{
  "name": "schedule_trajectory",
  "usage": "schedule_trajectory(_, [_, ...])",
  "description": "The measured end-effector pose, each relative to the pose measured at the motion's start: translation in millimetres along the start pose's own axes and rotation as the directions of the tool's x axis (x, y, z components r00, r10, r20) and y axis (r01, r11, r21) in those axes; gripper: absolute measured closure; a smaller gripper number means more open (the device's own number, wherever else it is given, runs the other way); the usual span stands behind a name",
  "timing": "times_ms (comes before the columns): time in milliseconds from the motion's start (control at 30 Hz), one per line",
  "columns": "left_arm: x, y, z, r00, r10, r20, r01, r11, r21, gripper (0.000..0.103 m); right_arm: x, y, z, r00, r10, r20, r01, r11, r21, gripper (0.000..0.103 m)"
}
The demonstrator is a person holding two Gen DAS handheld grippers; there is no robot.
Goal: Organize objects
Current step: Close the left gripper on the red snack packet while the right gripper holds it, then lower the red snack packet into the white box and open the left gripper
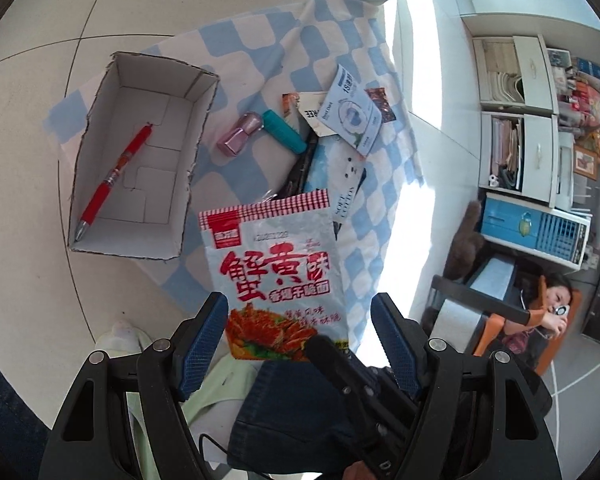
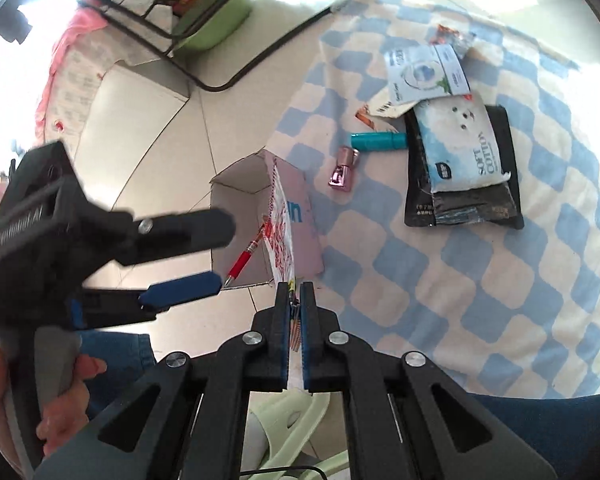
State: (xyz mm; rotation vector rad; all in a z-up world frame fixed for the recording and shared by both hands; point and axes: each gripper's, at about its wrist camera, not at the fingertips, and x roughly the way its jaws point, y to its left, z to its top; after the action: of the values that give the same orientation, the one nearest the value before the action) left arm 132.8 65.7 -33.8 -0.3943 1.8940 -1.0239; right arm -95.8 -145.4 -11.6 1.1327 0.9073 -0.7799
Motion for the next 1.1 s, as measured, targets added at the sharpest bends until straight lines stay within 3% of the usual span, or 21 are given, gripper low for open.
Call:
schedule_trajectory(100, [6.1,6.6,-0.2,1.0,0.007,-0.01,-0.007,1.0,-0.026,0.03,-2.4,23.7,-5.4,0.998,-0.059,0.017,0.06,0.995,-0.076,0.098])
schedule_trajectory(267, [11.0,21.5,2.6,0.997,-0.068,-0.045,0.063,0.992,-0.111,0.03,-8.3,48.6,-17.3,0.993,-0.104,0.048,0.111,0.975,-0.191,0.098])
schedule_trajectory(367, [8.3,17.2,1.6,1.0,-0.022,-0.016,0.02,0.997,-0.08,0.032,-10.3,61.9,-22.8,0.992,-0.107,0.069,0.121,0.962,-0.246,0.098])
schedule_trajectory(433, [-0.7,11.8,-0.2,0.999,0.026,0.035,-0.025,0.999,-0.031,0.072,-9.3,66.6,-24.8,0.994,-0.095,0.062,0.108,0.957,-0.269,0.098])
schedule_trajectory(467, [-0.6,7.9,-1.6,0.998,0.045,0.039,-0.044,0.999,-0.02,0.102,-9.2,67.4,-26.2,0.995,-0.083,0.056,0.095,0.958,-0.27,0.098])
schedule_trajectory(633, [-16.7,1.3,-5.7,0.99,0.076,0.12,-0.08,0.996,0.031,0.103,-4.9,53.5,-28.0,1.0,-0.017,0.014,0.019,0.985,-0.169,0.093])
schedule_trajectory(733, [-26.0,0.9,-7.1,0.985,0.078,0.157,-0.085,0.996,0.033,0.103,1.4,43.8,-26.3,0.999,-0.036,-0.008,0.035,0.992,-0.121,0.092])
schedule_trajectory(800, [-32.8,-1.8,-11.4,0.977,0.098,0.189,-0.107,0.994,0.035,0.103,8.5,35.1,-24.5,0.998,-0.05,-0.048,0.046,0.996,-0.074,0.082])
schedule_trajectory(833, [-36.7,-3.2,-11.5,0.969,0.121,0.215,-0.132,0.991,0.035,0.103,11.8,29.7,-24.4,0.997,-0.053,-0.064,0.05,0.998,-0.041,0.073])
schedule_trajectory(933, [-62.2,-6.0,-12.5,0.927,0.189,0.324,-0.212,0.977,0.035,0.103,18.4,10.9,-25.2,0.994,-0.065,-0.088,0.071,0.995,0.068,0.061])
schedule_trajectory(1100, [-91.4,4.2,-12.3,0.89,0.2,0.41,-0.207,0.978,-0.029,0.103,26.3,-23.9,-26.2,0.99,-0.043,-0.138,0.075,0.968,0.24,0.058])
